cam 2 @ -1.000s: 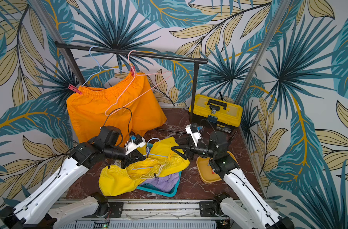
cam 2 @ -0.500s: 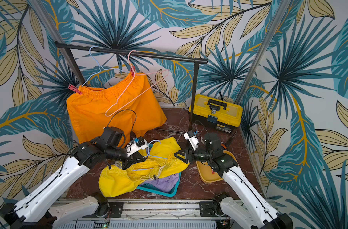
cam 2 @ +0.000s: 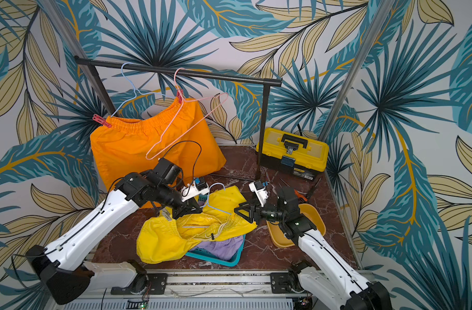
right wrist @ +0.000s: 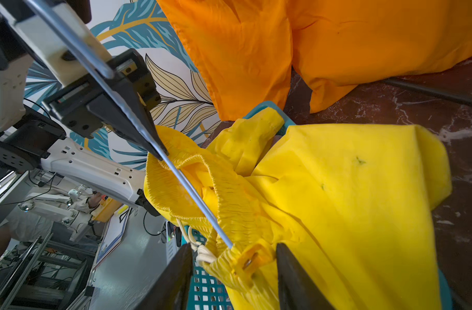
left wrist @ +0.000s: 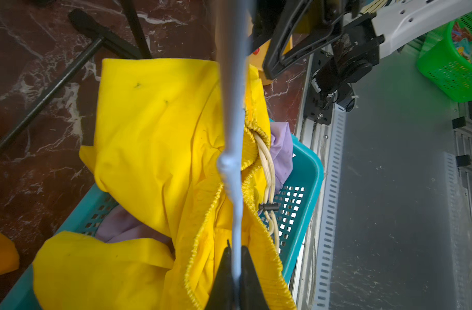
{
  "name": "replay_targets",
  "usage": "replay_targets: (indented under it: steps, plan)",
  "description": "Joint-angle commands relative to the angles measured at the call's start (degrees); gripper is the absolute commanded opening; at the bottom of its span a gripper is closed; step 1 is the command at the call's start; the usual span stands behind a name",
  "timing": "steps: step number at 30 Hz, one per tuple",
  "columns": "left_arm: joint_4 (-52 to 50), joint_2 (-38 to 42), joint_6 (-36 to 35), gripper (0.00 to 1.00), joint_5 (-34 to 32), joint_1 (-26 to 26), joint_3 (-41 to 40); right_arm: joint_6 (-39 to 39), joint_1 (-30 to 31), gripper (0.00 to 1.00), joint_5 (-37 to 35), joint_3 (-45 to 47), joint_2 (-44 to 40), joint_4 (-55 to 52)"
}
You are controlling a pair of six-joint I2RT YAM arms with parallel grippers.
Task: Remove the clothespins securing shorts to the hanger
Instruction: Remove the clothespin from the hanger.
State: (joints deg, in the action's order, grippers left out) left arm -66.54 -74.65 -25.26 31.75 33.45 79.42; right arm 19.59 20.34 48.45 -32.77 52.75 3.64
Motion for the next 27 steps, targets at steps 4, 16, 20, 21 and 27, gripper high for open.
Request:
replay_targets:
  steps: [4,16,20,21,27]
  plan:
    - [-3.03,5.02,-2.79,0.00,-5.13,-0.17,3.59,-4.78,0.03,0.54,-2.67,-2.02,-4.43,-4.07]
    - [-13.20,-10.82,-16.75,0.00,18.10,-8.02,21.09,2.31,-0.02,0.57,-2.14,5.96,-7.68,13.61]
    - [-13.18,-12.74,-20.49,0.00,23.77,-8.77,21.74,5.21,-0.03,0.57,-1.03,9.31,-9.18,21.52]
    - [-13.20,-12.80,-20.71,0.00,24.41,-9.19,21.57,5.19,0.03,0.58,-1.13,9.76,-9.73,22.04]
    - [-14.39,-8.01,-26.67,0.00,30.26,-13.08,15.76,4.66,-0.10,0.58,-2.02,11.33,-11.97,22.97]
